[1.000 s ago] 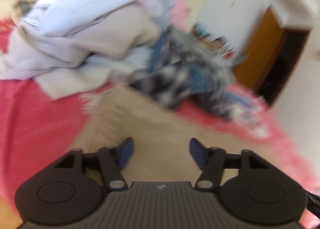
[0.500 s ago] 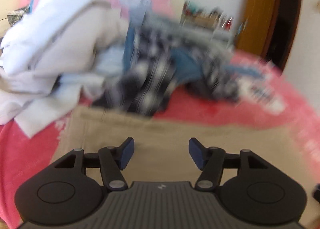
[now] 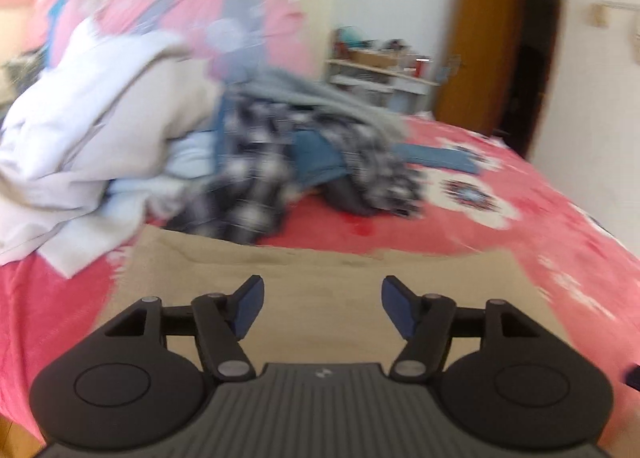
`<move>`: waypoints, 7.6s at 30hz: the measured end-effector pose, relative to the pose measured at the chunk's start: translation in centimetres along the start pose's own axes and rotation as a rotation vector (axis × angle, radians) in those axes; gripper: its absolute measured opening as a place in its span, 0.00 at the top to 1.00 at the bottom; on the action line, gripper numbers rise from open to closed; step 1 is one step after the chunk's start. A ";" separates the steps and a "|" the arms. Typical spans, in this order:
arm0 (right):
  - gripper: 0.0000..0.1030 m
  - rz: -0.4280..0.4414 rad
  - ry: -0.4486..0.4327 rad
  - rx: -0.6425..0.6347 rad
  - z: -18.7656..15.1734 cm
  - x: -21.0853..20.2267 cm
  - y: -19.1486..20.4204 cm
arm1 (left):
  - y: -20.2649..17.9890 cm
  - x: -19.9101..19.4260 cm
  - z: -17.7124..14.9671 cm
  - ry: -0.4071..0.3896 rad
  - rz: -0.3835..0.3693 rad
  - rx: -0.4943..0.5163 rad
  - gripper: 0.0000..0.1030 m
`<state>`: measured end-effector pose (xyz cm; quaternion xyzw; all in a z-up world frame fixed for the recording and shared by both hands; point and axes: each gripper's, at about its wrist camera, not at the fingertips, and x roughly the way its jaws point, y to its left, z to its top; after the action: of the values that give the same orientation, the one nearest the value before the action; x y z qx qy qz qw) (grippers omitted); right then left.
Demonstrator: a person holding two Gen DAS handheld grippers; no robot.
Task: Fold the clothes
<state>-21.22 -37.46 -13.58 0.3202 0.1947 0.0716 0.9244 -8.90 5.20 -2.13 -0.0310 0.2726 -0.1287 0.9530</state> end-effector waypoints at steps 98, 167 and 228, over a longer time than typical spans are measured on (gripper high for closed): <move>0.67 0.397 0.420 0.598 -2.6 10.1 3.3 | -18.3 1.4 -12.7 -0.143 0.056 1.145 0.82; 0.78 0.133 0.053 -0.549 -6.6 7.6 8.9 | -9.0 -2.8 -11.2 -0.103 -0.115 0.538 0.54; 0.78 0.203 0.092 -0.161 3.2 14.2 18.7 | -9.4 -0.2 -15.0 -0.266 -0.106 0.479 0.81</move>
<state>-7.07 -20.94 -4.18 0.2593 0.1971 0.1946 0.9252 -19.06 -3.65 -13.54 0.1644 0.1050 -0.2339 0.9525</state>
